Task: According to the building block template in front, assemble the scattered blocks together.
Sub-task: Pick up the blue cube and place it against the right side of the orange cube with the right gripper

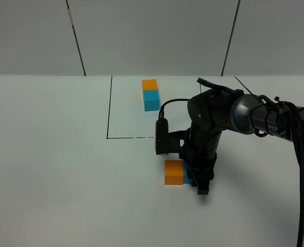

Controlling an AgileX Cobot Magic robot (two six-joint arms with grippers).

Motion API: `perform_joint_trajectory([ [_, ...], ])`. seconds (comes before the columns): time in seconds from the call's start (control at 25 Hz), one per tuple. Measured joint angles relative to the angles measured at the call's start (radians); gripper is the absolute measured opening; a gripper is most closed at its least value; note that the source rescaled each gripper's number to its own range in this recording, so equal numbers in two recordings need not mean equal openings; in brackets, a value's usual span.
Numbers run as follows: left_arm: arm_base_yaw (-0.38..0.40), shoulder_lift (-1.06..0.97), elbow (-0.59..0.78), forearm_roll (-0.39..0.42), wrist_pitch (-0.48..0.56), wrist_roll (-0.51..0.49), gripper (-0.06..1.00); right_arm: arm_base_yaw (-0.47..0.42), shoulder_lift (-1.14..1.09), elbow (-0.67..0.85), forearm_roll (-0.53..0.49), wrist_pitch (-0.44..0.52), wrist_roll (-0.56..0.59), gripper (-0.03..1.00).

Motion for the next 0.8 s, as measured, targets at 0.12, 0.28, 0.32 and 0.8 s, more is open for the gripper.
perform_joint_trajectory([
  [0.12, 0.0, 0.0, 0.0, 0.0, 0.0, 0.0, 0.73, 0.0, 0.0, 0.0, 0.0, 0.0, -0.002, 0.0],
  [0.28, 0.0, 0.0, 0.0, 0.0, 0.0, 0.0, 0.73, 0.0, 0.0, 0.0, 0.0, 0.0, -0.003, 0.0],
  [0.32, 0.0, 0.0, 0.0, 0.0, 0.0, 0.001, 0.73, 0.0, 0.0, 0.0, 0.0, 0.0, -0.003, 0.0],
  [0.8, 0.0, 0.0, 0.0, 0.0, 0.0, 0.001, 0.73, 0.0, -0.001, -0.001, 0.01, -0.016, 0.024, 0.36],
])
